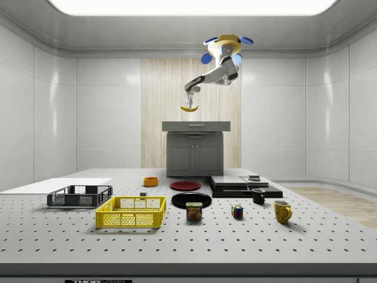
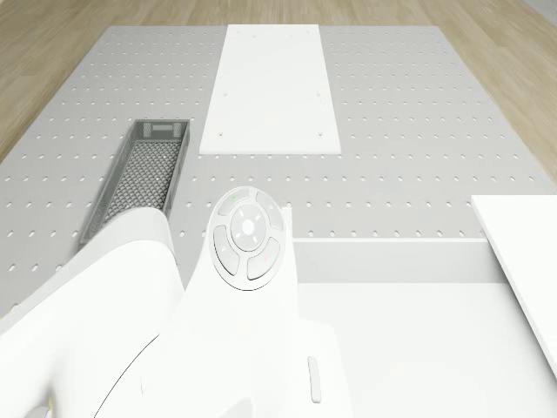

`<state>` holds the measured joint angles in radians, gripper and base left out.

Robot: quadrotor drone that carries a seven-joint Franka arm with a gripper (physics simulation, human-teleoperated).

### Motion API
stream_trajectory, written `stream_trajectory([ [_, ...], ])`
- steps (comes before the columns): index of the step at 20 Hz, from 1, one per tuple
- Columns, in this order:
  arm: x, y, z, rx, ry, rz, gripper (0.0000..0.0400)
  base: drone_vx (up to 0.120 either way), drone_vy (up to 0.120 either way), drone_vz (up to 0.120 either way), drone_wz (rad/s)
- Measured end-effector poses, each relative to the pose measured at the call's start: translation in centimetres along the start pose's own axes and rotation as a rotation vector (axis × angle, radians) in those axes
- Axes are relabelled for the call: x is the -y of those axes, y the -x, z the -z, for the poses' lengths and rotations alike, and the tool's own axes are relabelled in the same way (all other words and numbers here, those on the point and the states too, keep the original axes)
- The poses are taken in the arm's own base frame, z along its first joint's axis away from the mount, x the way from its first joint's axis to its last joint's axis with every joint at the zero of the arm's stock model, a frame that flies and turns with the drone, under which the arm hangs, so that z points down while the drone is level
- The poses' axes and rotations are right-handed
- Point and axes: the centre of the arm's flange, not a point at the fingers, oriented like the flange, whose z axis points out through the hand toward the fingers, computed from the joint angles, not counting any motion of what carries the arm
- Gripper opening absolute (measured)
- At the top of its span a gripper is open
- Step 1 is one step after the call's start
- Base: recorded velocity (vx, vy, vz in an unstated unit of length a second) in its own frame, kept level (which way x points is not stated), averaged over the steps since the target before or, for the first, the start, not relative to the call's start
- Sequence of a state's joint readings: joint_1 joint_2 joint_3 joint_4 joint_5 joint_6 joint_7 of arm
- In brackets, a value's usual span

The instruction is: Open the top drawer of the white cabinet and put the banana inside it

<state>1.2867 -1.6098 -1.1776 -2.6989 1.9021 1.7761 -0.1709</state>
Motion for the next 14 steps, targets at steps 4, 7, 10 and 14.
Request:
stream_trajectory([
  [4, 0.0, 0.0, 0.0, 0.0, 0.0, 0.0, 0.02, 0.0, -0.12, 0.0, 0.0],
  [7, 0.0, 0.0, 0.0, 0.0, 0.0, 0.0, 0.02, 0.0, -0.12, 0.0, 0.0],
  [10, 0.0, 0.0, 0.0, 0.0, 0.0, 0.0, 0.02, 0.0, -0.12, 0.0, 0.0],
  [14, 0.0, 0.0, 0.0, 0.0, 0.0, 0.0, 0.02, 0.0, -0.12, 0.0, 0.0],
])
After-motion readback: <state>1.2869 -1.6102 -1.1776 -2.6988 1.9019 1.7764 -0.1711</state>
